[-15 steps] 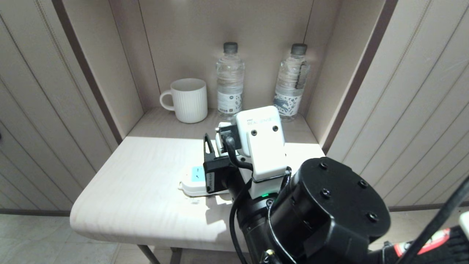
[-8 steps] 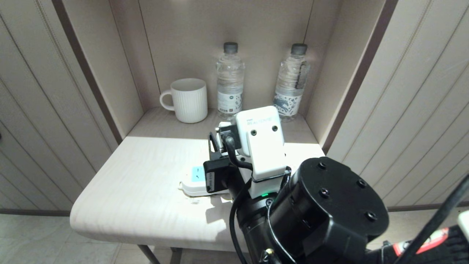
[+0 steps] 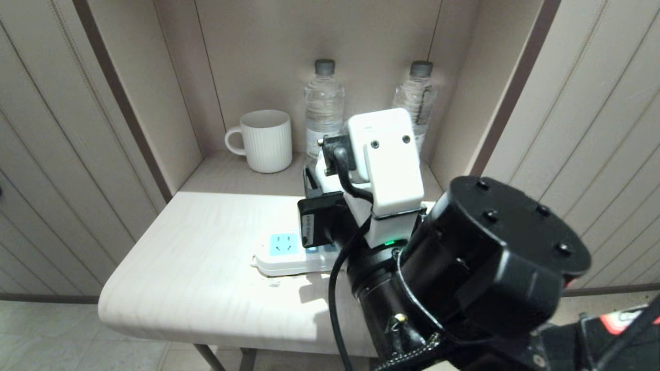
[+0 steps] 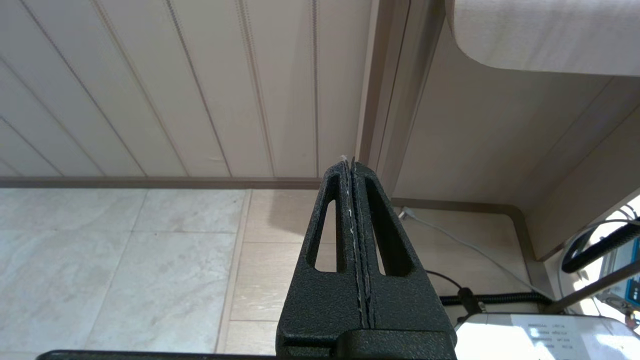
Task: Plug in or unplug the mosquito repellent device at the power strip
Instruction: Pick up the mosquito repellent liquid, then insert the plug into the socket
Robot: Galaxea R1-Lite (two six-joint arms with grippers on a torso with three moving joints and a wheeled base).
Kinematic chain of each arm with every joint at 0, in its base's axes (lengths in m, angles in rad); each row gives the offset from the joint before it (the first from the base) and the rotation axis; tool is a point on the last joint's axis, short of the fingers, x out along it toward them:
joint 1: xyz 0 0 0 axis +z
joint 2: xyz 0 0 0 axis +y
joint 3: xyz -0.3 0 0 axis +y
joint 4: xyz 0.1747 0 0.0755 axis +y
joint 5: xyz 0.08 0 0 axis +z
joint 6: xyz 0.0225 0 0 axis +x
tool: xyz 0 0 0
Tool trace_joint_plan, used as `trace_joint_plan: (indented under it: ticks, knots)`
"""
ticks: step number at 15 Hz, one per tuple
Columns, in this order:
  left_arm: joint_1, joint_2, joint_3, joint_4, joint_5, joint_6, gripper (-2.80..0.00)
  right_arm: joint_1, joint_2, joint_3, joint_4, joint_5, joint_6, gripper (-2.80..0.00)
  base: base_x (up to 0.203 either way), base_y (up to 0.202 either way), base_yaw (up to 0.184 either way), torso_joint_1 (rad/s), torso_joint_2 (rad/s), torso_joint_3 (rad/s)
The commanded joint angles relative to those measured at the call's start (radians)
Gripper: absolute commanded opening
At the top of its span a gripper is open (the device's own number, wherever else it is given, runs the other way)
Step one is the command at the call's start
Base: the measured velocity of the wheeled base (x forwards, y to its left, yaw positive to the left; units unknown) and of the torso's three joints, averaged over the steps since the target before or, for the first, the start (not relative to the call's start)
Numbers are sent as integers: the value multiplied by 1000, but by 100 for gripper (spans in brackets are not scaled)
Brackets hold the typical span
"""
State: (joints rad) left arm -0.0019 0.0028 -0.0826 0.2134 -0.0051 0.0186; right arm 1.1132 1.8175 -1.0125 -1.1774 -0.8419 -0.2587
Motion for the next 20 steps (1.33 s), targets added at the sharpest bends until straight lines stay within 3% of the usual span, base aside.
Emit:
trace_joint_plan:
  ticks: [1,5,9,13,15,17,20]
  knots:
    - [-1,0,0,1,1,1,-280,-7,-112,-39,158,-4,-1,-280,0,0,0,0,0,0]
    - [0,0,0,1,1,0,-280,-16,-291,-168,638,-6,37,-280,0,0,0,0,0,0]
    - [-1,0,0,1,1,0,-280,-62,-409,-322,1073,7,184,-280,0,0,0,0,0,0]
    - [0,0,0,1,1,1,-280,-111,-417,-496,1384,16,223,-280,0,0,0,0,0,0]
    - [0,0,0,1,1,1,-280,-112,-399,-611,1624,35,298,-280,0,0,0,0,0,0]
    - [0,0,0,1,1,0,-280,-115,-371,-735,1876,134,408,-280,0,0,0,0,0,0]
    - [0,0,0,1,1,1,-280,-165,-318,-939,2231,349,523,-280,0,0,0,0,0,0]
